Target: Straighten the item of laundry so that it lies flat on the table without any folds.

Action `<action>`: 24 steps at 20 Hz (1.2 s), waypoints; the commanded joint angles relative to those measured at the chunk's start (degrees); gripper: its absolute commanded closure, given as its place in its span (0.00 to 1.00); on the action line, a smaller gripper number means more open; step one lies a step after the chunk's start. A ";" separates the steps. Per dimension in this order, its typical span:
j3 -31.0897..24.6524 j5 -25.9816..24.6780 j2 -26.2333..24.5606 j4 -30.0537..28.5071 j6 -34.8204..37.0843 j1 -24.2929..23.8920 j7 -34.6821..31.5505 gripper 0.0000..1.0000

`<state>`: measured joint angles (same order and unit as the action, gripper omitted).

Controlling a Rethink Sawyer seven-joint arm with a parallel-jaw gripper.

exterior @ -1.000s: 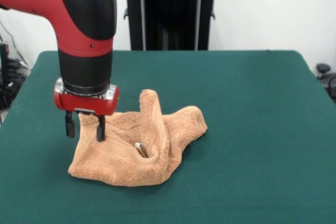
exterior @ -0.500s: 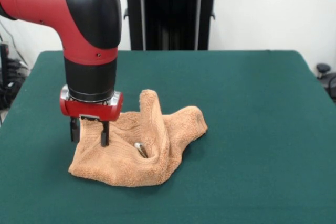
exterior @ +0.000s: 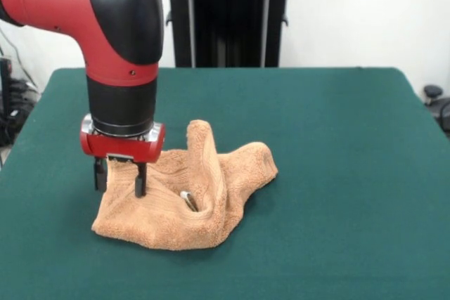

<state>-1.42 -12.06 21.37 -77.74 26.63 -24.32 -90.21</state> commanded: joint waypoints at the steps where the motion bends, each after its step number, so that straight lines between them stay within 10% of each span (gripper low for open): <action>1: -5.24 -2.73 -0.49 -8.65 -4.46 0.91 -3.65 0.00; 24: -5.67 -3.99 1.77 -15.81 -8.67 -3.27 -1.66 0.00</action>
<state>-1.41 -12.44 24.92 -86.59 18.83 -27.74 -90.21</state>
